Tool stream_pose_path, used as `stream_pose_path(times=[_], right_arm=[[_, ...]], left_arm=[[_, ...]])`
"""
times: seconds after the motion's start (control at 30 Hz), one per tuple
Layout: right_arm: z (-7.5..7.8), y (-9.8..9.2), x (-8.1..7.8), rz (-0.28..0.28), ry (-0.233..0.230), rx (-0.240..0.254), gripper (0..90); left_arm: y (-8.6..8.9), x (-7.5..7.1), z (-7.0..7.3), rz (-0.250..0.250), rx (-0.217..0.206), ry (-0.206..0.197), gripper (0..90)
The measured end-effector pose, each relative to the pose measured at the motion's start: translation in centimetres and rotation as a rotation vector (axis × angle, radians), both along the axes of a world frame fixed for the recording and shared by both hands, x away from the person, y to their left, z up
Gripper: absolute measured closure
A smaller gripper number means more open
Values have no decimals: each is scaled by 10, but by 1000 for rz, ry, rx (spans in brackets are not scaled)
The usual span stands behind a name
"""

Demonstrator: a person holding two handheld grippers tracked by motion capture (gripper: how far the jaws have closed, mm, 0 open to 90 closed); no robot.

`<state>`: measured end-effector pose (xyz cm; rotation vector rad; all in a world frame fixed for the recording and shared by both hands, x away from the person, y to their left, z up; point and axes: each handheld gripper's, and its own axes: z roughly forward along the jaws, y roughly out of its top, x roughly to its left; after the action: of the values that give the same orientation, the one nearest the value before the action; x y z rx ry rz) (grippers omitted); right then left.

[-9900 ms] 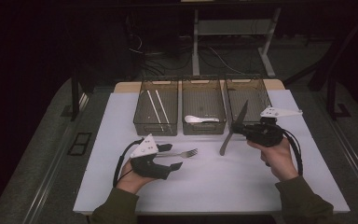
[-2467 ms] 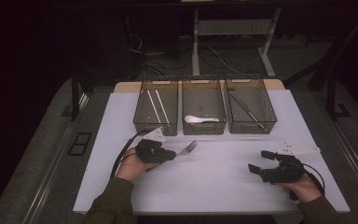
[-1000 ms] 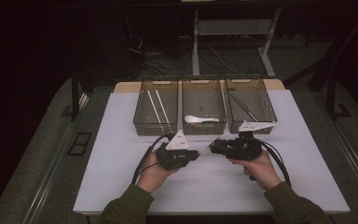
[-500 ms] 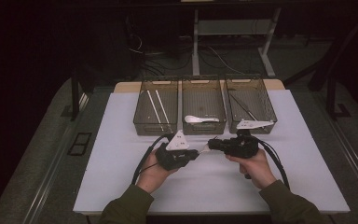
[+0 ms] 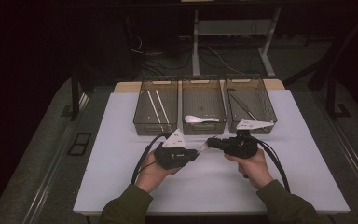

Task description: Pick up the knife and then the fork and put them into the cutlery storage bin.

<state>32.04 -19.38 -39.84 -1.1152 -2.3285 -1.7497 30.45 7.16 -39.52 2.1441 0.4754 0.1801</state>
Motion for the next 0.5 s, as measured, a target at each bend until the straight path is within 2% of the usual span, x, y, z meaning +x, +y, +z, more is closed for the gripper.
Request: stream_pose_path(times=[0.27,0.4,0.5], right_arm=[[3,-12,3,-21,-17,-17,869],[8,-21,4,-38,-28,-30,869],[11,-29,4,-51,-33,-30,869]], left_arm=[[18,-5,-3,-6,-48,35,564],[32,-11,-7,5,-54,37,472],[42,-17,-12,21,-64,23,410]])
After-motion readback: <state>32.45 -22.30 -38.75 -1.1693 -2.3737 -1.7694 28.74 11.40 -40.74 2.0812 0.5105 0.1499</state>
